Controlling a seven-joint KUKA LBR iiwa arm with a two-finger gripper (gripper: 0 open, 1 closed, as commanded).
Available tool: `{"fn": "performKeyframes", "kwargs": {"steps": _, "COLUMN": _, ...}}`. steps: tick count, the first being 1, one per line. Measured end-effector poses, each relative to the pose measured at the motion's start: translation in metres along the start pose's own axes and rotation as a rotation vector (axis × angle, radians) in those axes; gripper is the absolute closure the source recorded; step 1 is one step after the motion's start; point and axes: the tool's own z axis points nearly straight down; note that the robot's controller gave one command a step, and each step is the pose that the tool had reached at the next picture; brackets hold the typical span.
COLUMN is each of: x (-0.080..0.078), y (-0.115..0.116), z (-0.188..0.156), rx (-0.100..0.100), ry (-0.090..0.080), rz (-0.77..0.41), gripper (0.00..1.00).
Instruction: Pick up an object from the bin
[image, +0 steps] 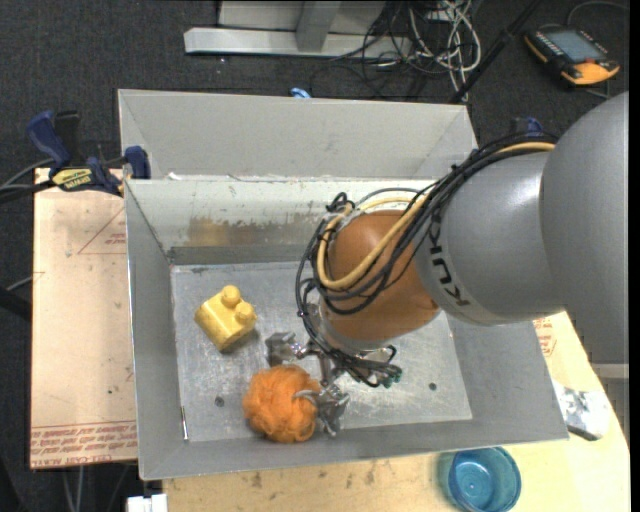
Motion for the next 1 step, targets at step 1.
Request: {"fn": "performKeyframes", "kwargs": {"steps": 1, "x": -0.0014, "y": 0.0081, "z": 0.0232, "rx": 0.002, "ry": -0.004, "rz": -0.254, "gripper": 1.0}}
